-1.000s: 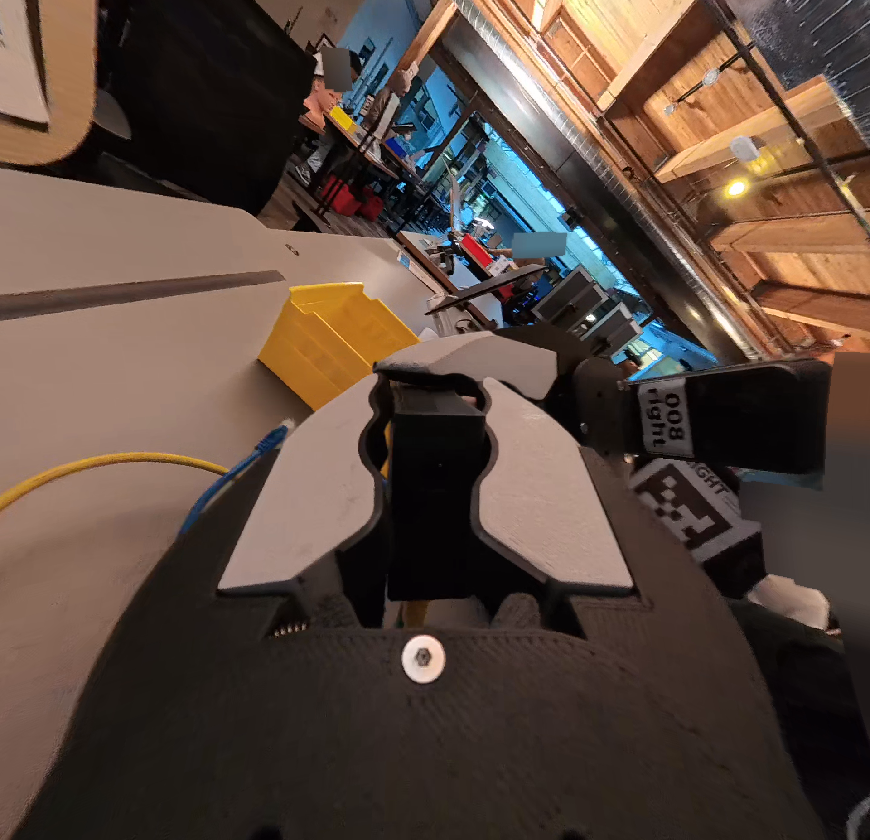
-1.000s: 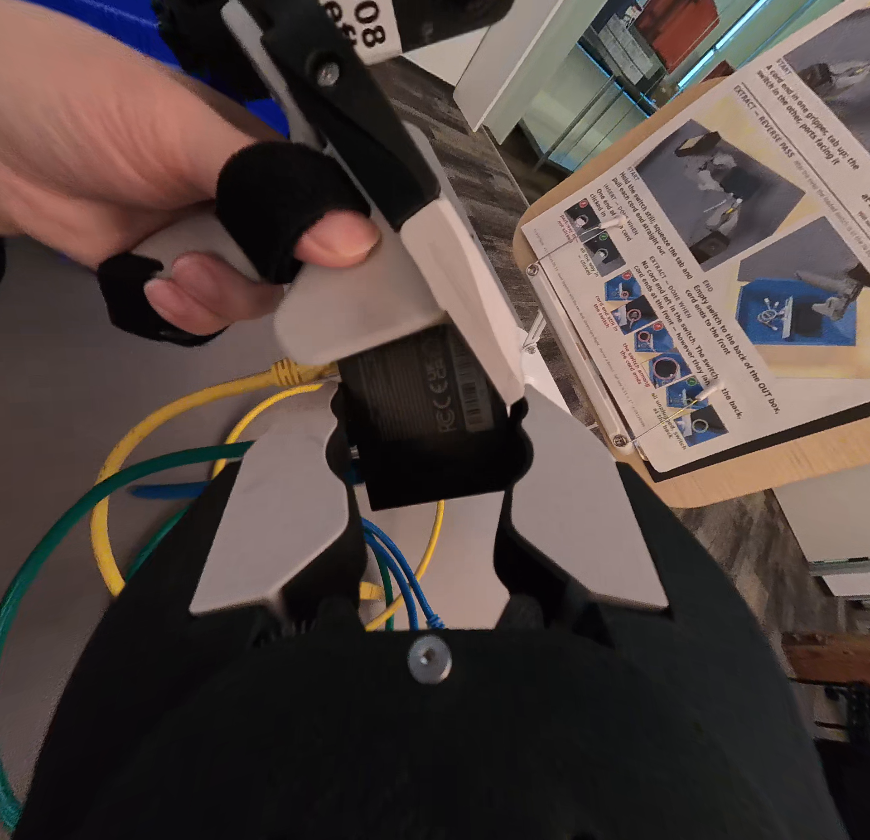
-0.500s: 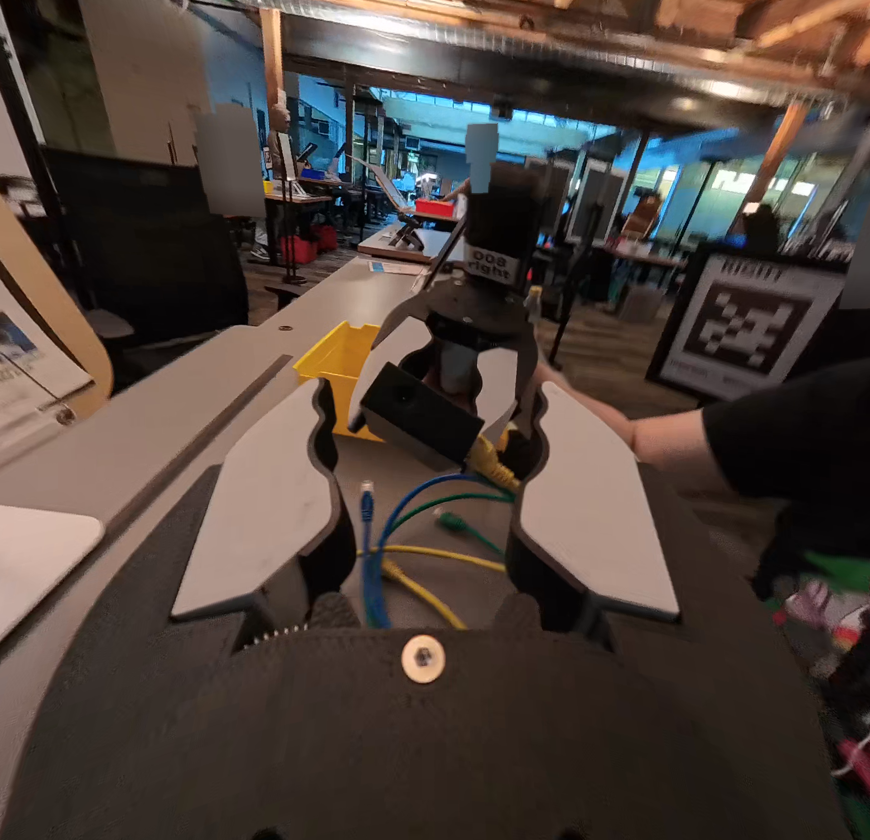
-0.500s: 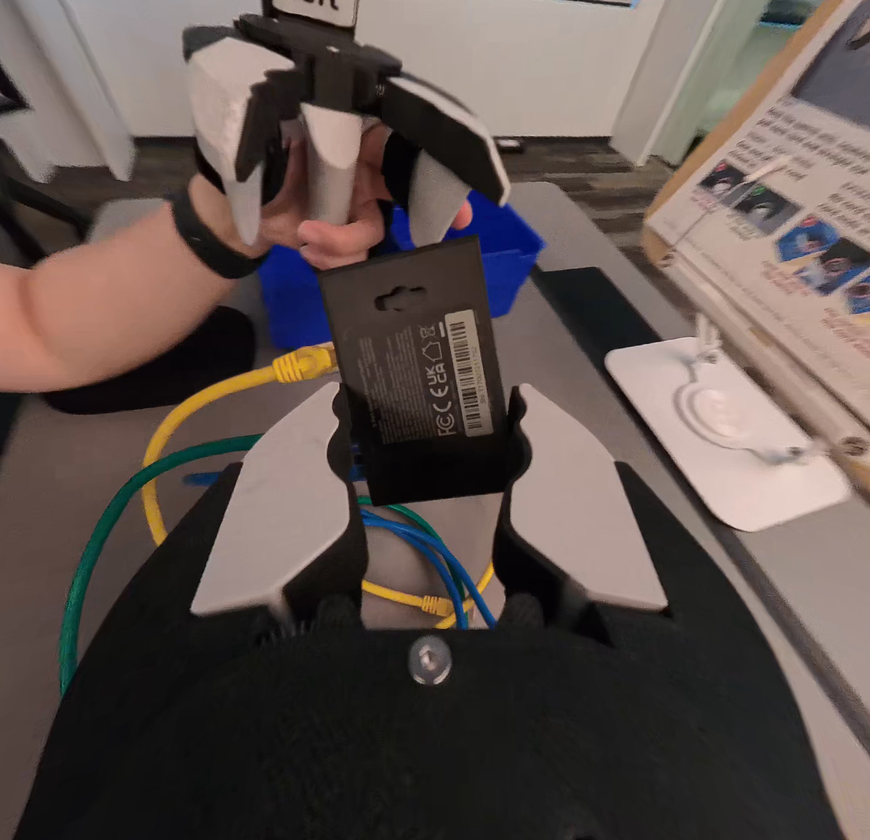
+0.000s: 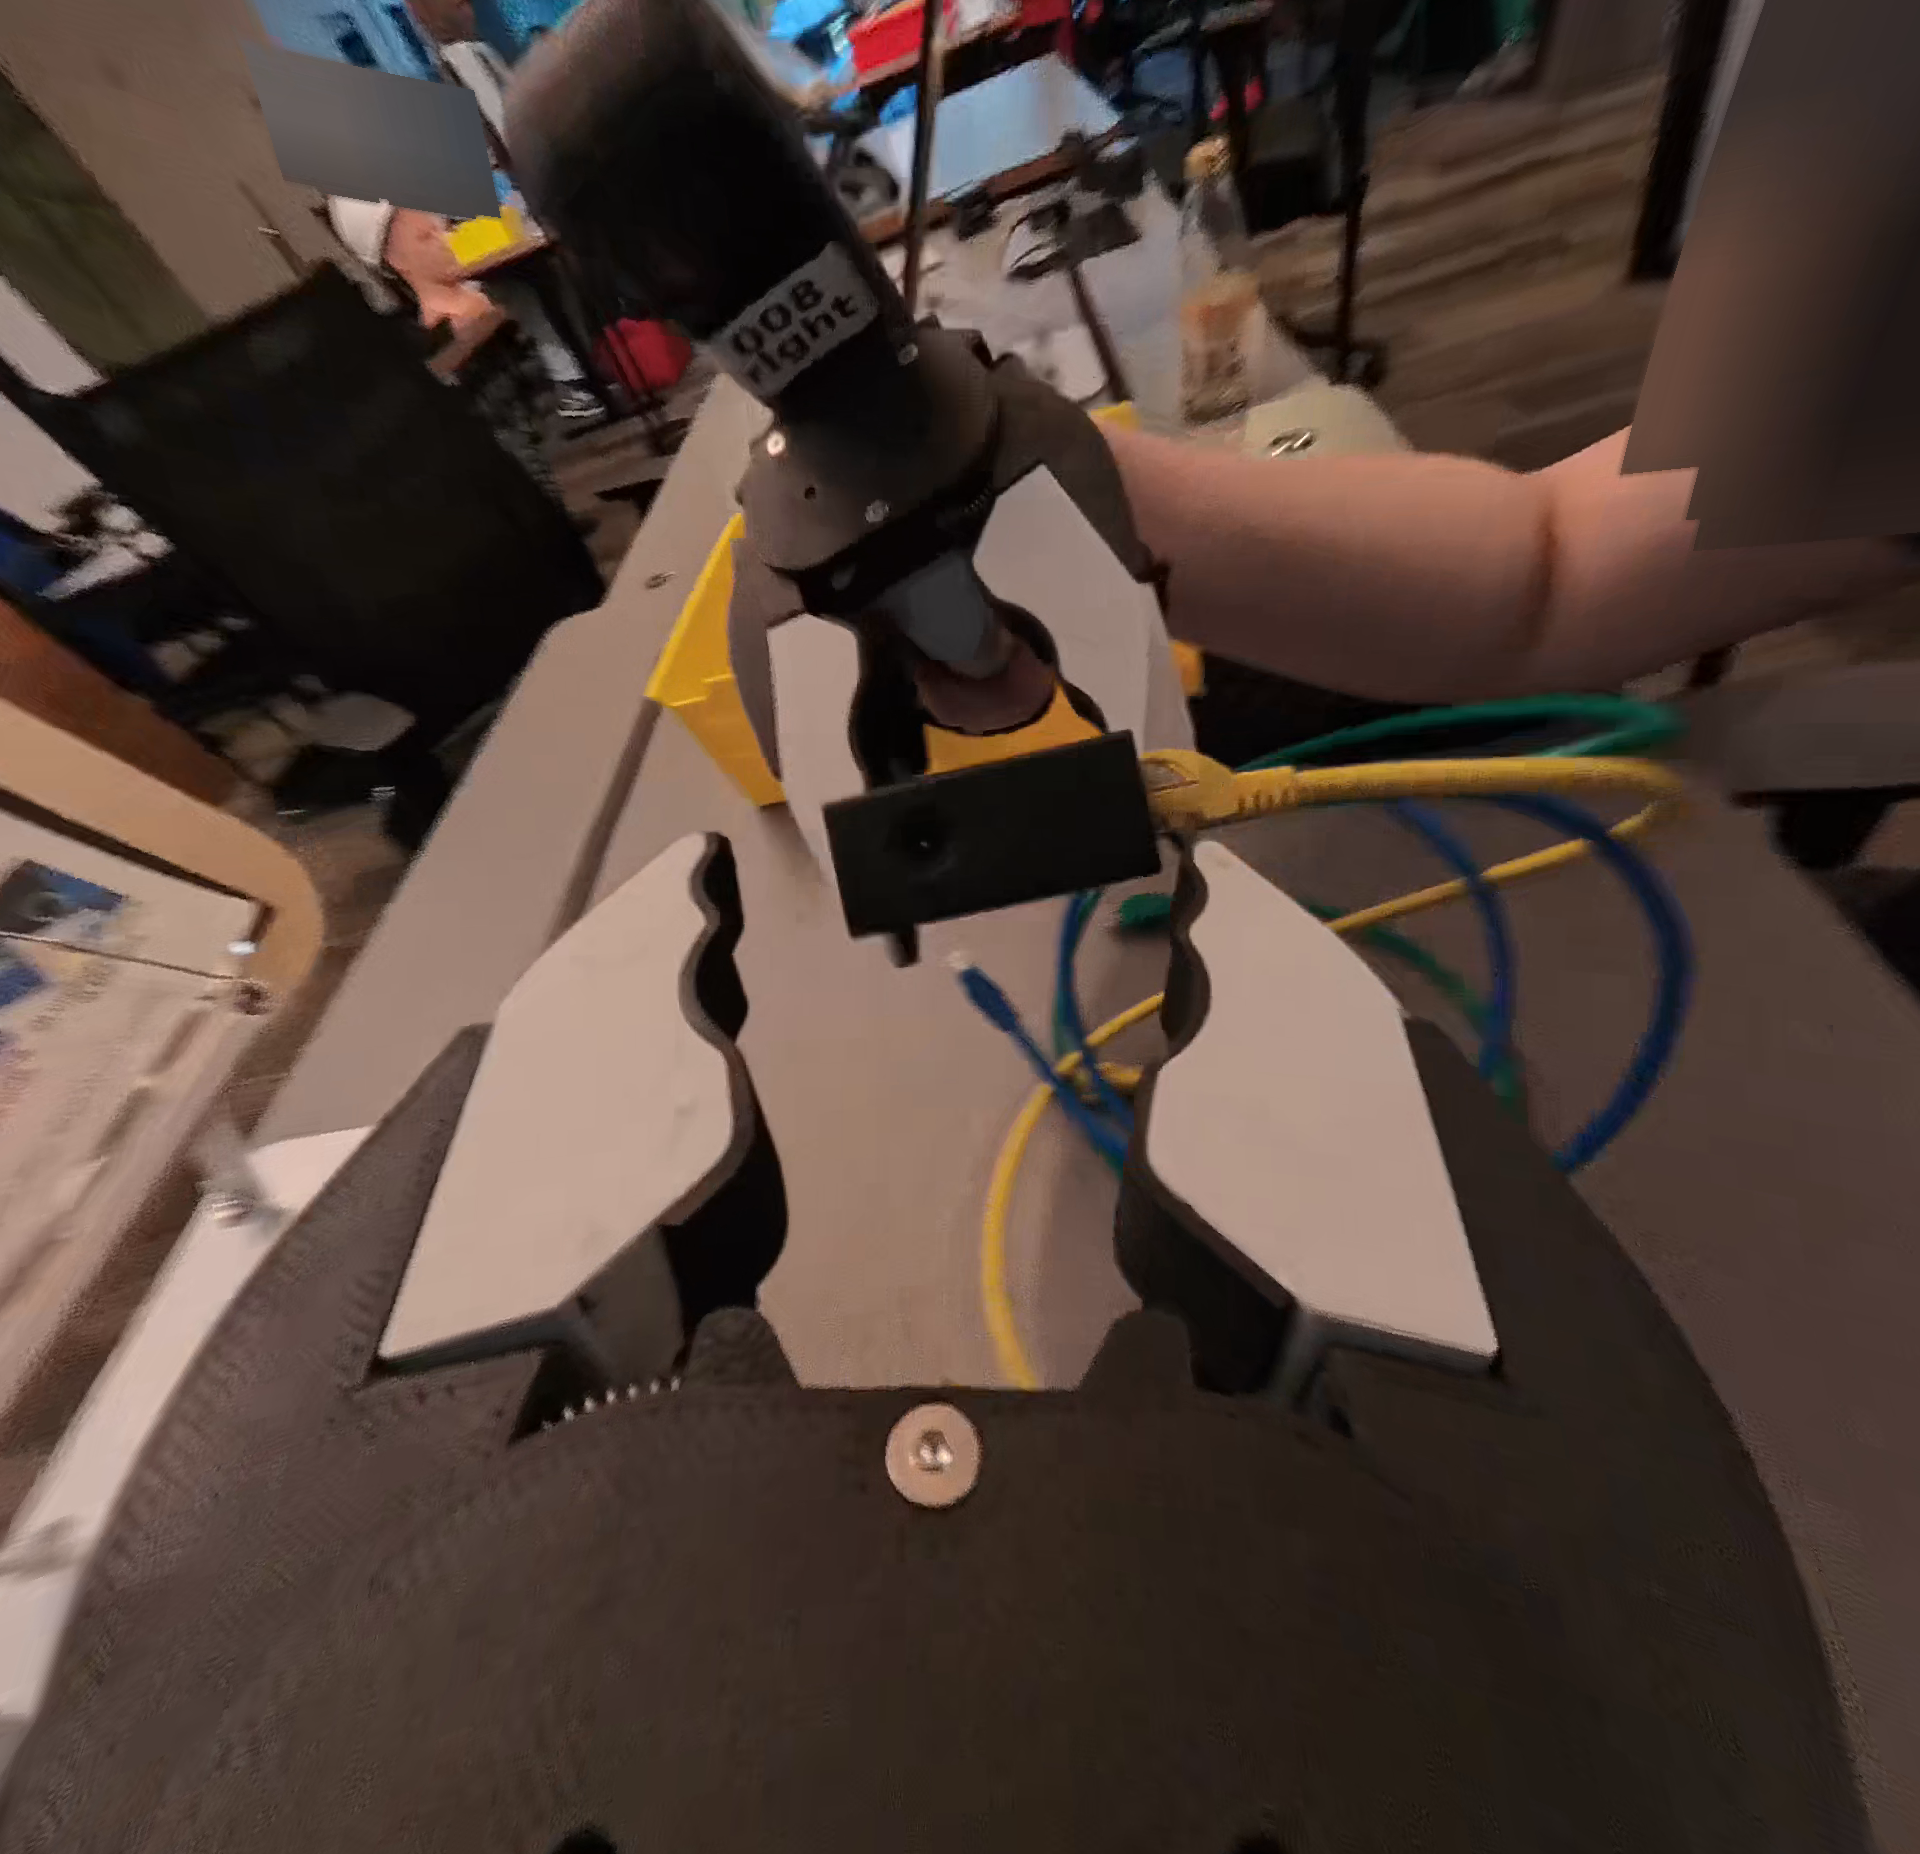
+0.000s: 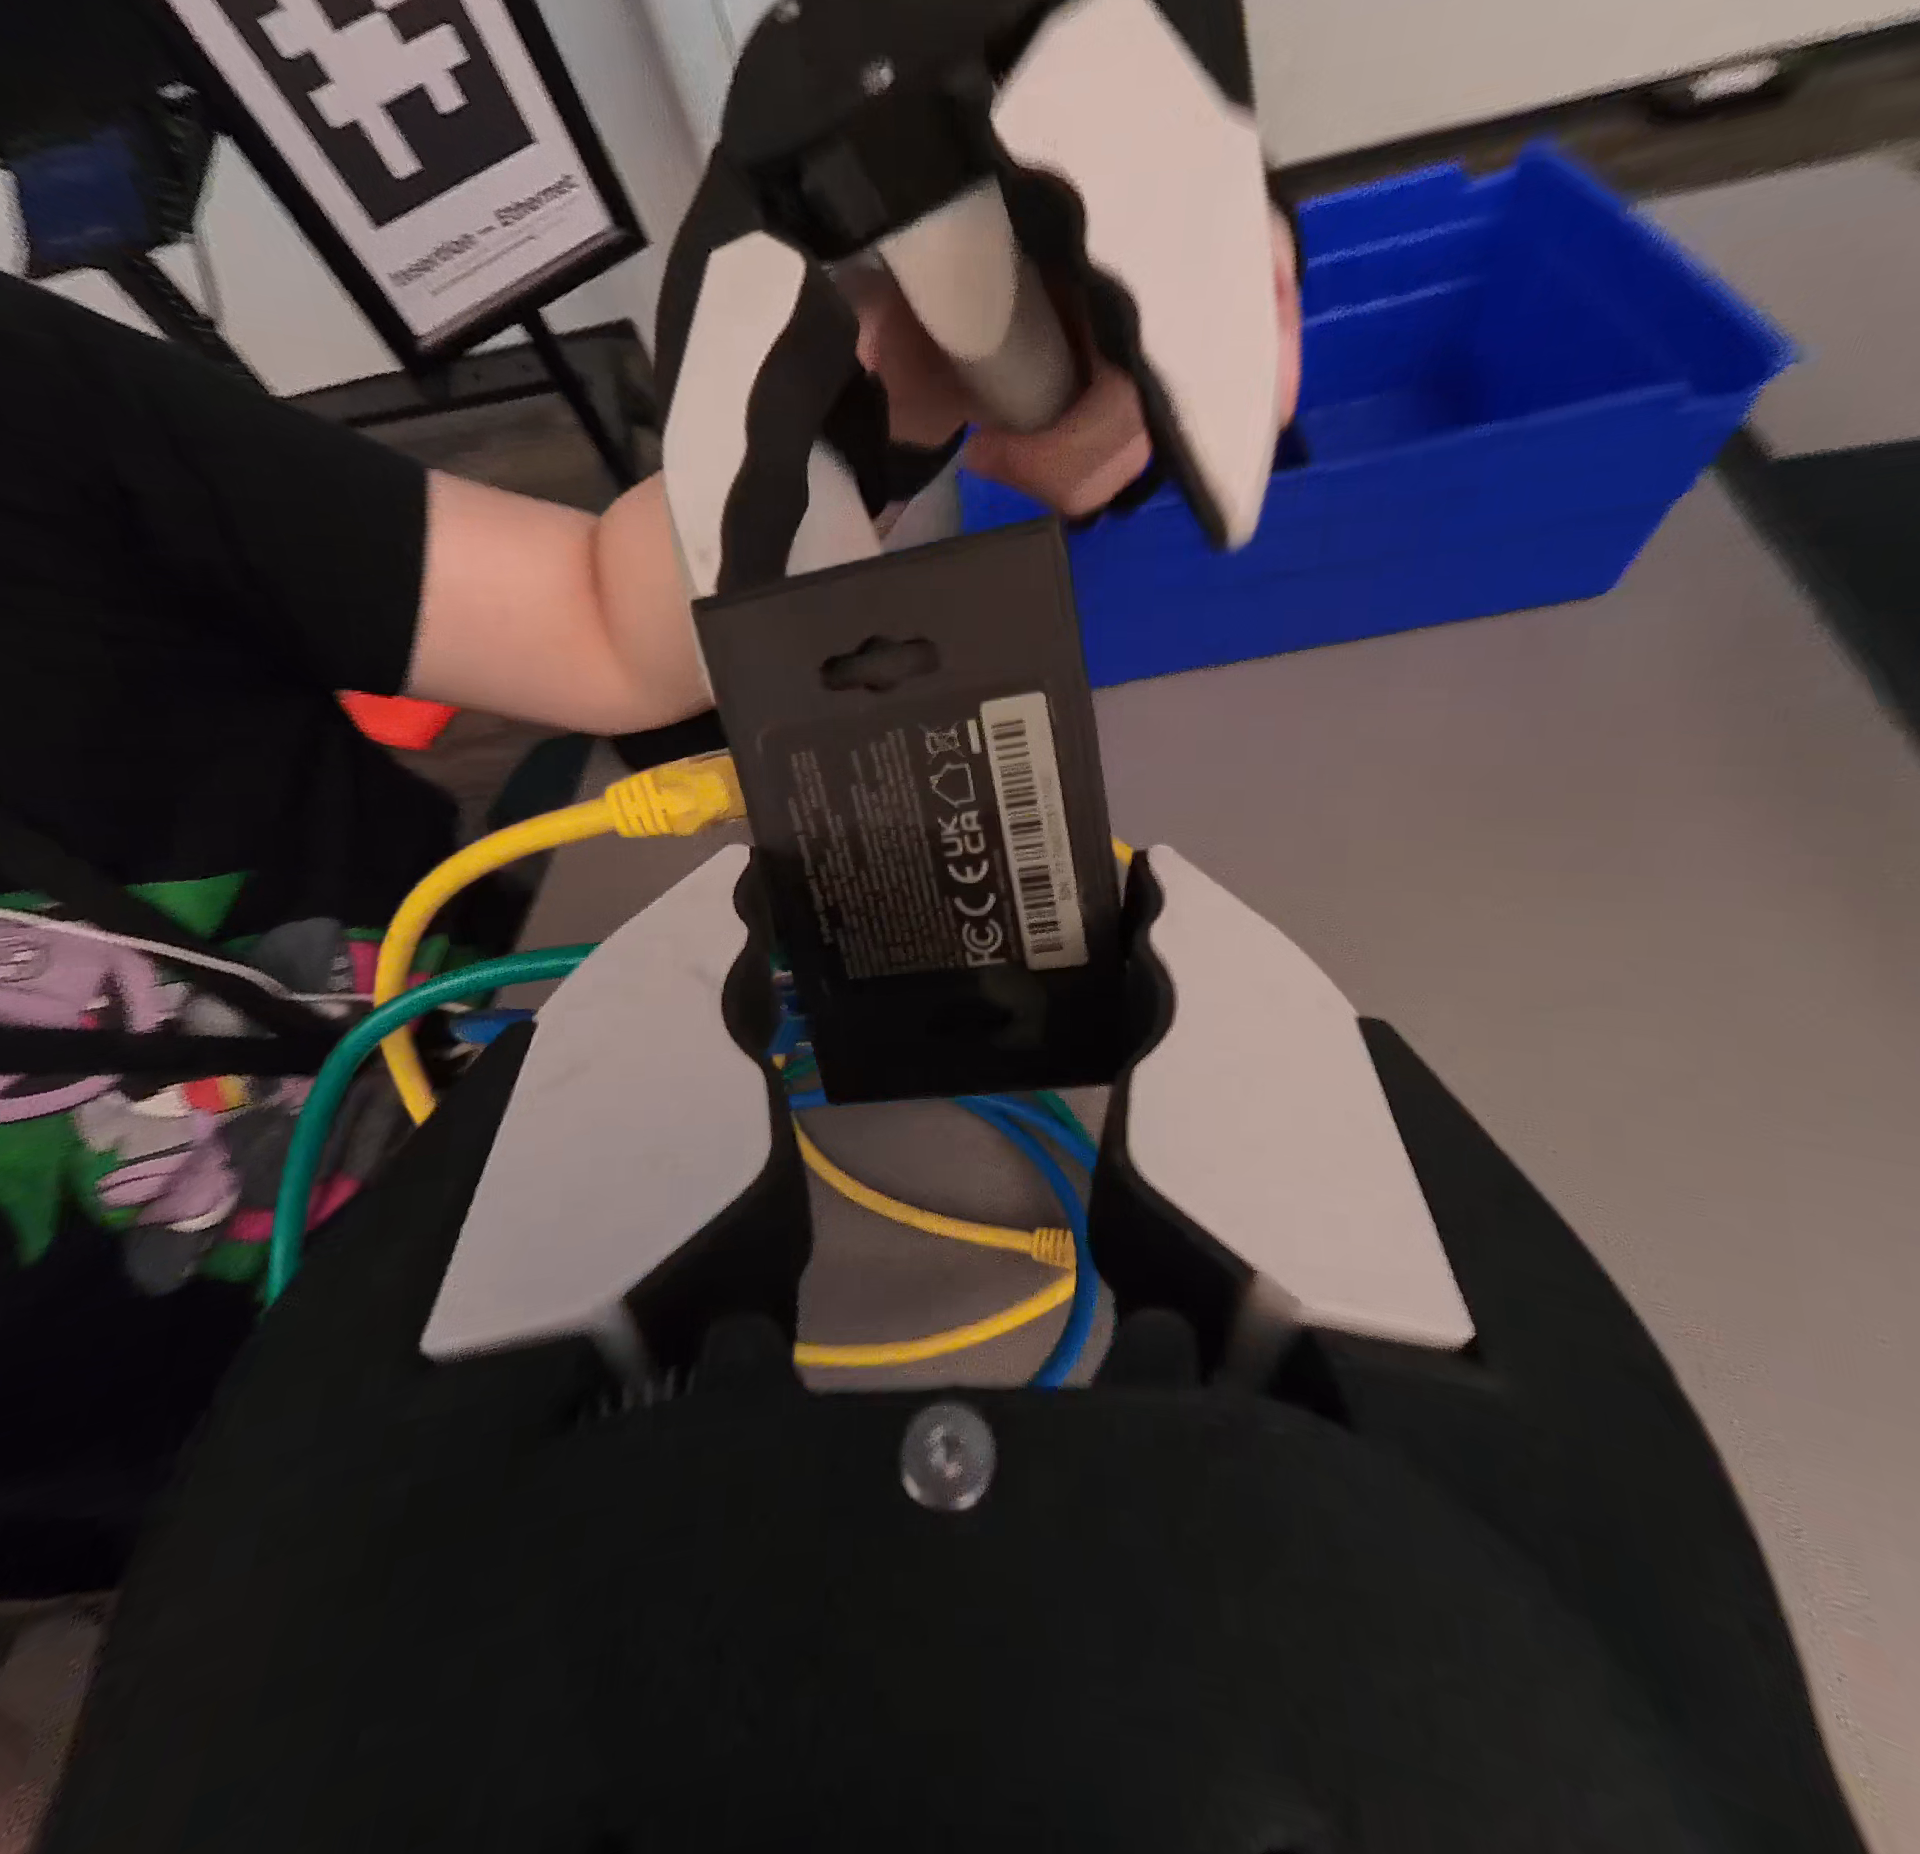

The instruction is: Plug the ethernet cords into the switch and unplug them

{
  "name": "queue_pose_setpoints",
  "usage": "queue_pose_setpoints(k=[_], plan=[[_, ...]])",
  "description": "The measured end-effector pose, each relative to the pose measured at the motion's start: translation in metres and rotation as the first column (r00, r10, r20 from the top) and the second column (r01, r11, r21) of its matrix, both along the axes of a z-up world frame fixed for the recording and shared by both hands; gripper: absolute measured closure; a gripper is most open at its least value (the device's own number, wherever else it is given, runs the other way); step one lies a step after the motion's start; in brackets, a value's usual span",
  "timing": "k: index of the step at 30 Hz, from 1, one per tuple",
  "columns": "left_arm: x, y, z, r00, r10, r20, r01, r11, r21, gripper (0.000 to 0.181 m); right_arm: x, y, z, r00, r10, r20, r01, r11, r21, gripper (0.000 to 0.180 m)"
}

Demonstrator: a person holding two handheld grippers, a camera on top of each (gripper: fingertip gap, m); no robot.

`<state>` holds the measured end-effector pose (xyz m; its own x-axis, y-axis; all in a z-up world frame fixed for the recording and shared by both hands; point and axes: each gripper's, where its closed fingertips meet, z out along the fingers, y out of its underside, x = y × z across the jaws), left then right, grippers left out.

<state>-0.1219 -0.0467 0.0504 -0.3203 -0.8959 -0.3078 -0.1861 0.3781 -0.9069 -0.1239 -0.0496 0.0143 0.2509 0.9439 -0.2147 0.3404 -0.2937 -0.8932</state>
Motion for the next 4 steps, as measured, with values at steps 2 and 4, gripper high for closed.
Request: queue_pose_setpoints(k=[2,4], plan=[[0.004,-0.004,-0.003,0.998,0.066,-0.021,-0.063,0.988,0.140,0.101,0.000,-0.007,-0.007,0.999,0.044,-0.007,-0.045,0.995,-0.087,0.115],[0.005,-0.009,-0.016,0.983,0.127,-0.135,-0.095,0.971,0.221,0.111,-0.001,-0.011,-0.013,0.997,0.072,-0.015,-0.074,0.979,-0.190,0.114]])
